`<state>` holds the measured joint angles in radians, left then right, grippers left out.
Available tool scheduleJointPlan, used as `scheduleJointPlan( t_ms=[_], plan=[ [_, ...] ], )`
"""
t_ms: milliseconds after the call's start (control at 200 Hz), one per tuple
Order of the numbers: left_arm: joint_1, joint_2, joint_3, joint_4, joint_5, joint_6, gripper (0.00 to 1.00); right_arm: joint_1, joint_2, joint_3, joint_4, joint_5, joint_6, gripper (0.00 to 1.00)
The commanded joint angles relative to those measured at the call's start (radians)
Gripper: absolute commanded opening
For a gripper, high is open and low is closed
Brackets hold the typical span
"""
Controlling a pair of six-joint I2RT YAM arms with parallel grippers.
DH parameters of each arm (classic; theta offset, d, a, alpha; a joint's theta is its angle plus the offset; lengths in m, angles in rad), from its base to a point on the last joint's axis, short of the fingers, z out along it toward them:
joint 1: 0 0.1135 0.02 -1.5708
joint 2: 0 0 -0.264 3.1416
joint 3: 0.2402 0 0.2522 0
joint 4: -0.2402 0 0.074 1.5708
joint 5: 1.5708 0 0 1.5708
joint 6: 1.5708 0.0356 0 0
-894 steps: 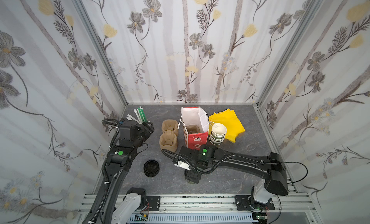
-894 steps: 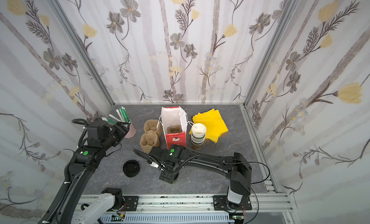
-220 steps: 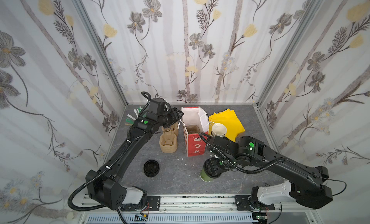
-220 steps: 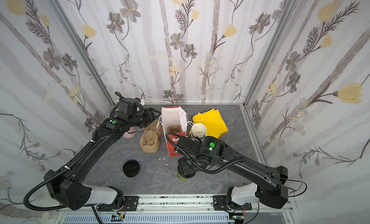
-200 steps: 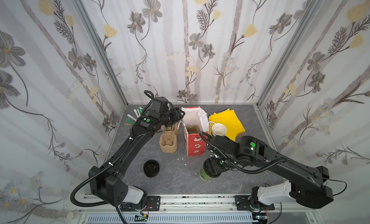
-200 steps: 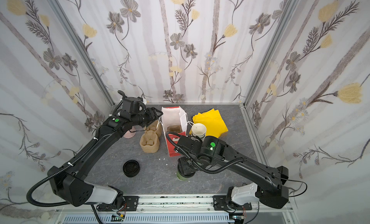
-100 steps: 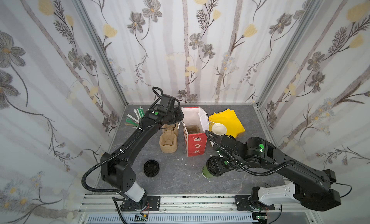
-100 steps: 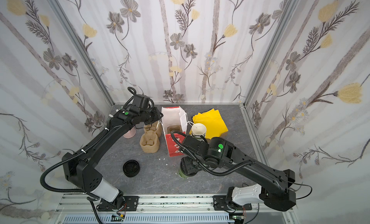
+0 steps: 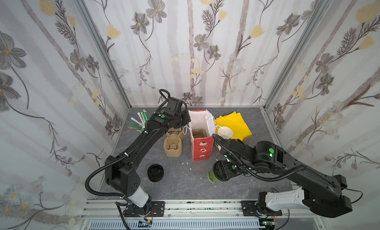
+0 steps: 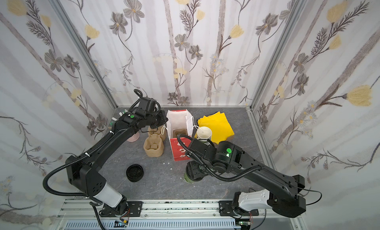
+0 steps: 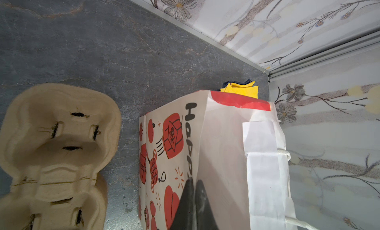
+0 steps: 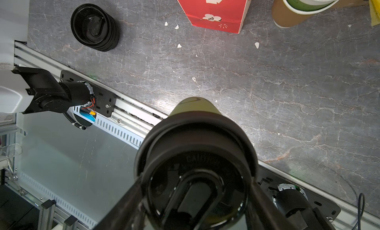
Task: Pack a coffee takeout order
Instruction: Move the takeout bag to the center of the table.
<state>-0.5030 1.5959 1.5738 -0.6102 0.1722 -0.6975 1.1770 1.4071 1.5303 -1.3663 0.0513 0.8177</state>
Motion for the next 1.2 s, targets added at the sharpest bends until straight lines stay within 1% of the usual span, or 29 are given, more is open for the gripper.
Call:
scheduleJointPlan(
  t_ms=[0, 200, 370, 510, 719, 949, 1084, 1194],
  plan=[
    [-0.012, -0.030, -0.017, -0.003, -0.025, -0.063, 0.00, 0.001, -0.008, -0.004, 0.009, -0.003, 0.012, 0.56],
    [-0.058, -0.116, -0.077, -0.002, -0.075, -0.160, 0.00, 0.000, -0.026, -0.020, 0.009, -0.040, -0.001, 0.56],
    [-0.106, -0.192, -0.146, -0.004, -0.121, -0.233, 0.00, 0.001, -0.038, -0.023, 0.010, -0.112, -0.037, 0.56],
    [-0.122, -0.240, -0.199, -0.004, -0.136, -0.271, 0.00, 0.001, -0.051, -0.011, 0.008, -0.164, -0.057, 0.56],
    [-0.134, -0.281, -0.247, -0.006, -0.133, -0.277, 0.00, 0.000, -0.082, 0.030, 0.009, -0.211, -0.072, 0.56],
    [-0.174, -0.293, -0.248, -0.008, -0.136, -0.276, 0.00, -0.008, -0.111, 0.068, 0.009, -0.243, -0.080, 0.56],
    [-0.194, -0.297, -0.245, -0.008, -0.142, -0.276, 0.00, -0.053, -0.146, 0.089, 0.009, -0.237, -0.090, 0.56],
    [-0.200, -0.301, -0.251, -0.008, -0.145, -0.278, 0.00, -0.089, -0.149, 0.146, 0.009, -0.235, -0.106, 0.56]
  ],
)
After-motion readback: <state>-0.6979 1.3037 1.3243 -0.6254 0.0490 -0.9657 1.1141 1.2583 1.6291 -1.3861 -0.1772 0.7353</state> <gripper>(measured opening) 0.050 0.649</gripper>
